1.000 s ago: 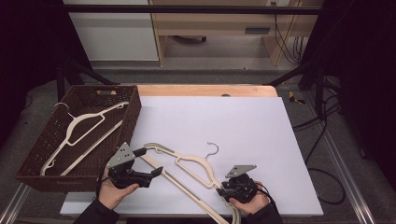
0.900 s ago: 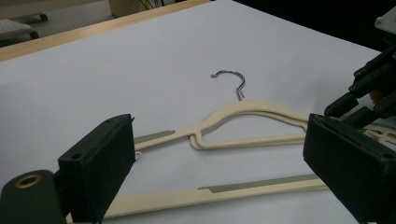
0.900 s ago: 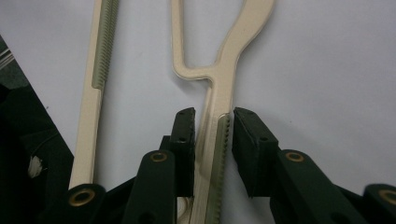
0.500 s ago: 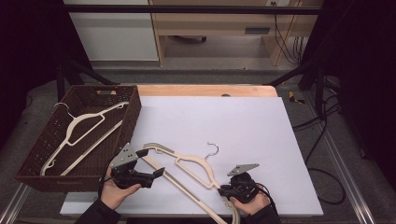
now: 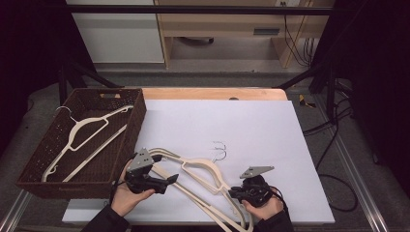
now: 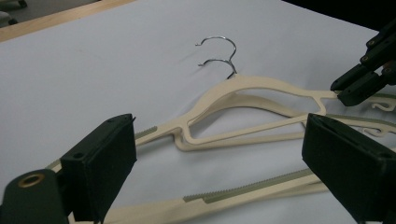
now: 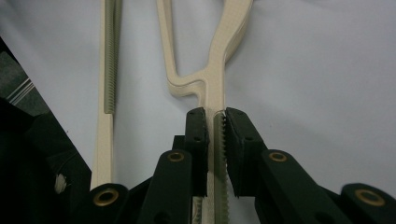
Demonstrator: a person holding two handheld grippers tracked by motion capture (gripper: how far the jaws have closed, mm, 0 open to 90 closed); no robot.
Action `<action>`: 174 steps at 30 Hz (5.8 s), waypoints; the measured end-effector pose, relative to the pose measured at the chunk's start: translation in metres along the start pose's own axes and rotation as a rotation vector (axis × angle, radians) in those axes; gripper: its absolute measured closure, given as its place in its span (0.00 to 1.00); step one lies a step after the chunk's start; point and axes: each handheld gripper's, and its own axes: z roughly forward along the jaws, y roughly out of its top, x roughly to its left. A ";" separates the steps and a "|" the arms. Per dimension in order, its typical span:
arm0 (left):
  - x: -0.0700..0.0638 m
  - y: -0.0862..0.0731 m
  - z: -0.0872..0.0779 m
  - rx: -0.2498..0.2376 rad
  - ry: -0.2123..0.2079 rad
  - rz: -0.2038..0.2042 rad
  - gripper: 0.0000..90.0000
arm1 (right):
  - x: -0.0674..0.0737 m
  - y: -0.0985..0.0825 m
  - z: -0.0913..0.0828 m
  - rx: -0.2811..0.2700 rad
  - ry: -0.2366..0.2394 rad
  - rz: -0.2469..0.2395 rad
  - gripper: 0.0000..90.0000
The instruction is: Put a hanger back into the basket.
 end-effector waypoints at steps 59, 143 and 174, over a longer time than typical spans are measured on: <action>-0.015 0.017 0.069 0.317 0.004 0.369 0.83 | -0.004 0.002 -0.011 -0.096 0.052 -0.070 0.73; -0.047 0.034 0.005 0.184 -0.159 0.253 0.91 | 0.031 0.072 -0.012 -0.282 0.205 -0.339 0.72; -0.028 0.077 -0.054 -0.045 -0.029 0.108 0.96 | -0.031 0.030 -0.073 -0.521 -0.116 -0.082 0.09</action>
